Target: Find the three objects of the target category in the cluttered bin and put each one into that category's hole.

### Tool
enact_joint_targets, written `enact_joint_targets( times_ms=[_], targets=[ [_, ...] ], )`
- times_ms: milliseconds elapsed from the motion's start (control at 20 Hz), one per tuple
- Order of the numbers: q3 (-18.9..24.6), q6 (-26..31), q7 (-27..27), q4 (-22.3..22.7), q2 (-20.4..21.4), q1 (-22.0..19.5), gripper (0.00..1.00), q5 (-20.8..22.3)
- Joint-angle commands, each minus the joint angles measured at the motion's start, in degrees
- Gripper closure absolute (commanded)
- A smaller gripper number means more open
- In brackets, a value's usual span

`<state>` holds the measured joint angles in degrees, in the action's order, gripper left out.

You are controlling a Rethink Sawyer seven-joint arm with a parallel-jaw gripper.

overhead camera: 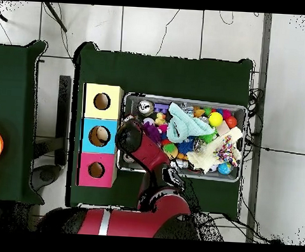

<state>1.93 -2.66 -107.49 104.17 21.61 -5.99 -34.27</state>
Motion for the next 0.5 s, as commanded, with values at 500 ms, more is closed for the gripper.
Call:
enact_joint_targets(
  times_ms=[500],
  targets=[
    [7.38,-5.03,-6.01,-1.36,4.56,-3.89,1.0,16.91]
  ],
)
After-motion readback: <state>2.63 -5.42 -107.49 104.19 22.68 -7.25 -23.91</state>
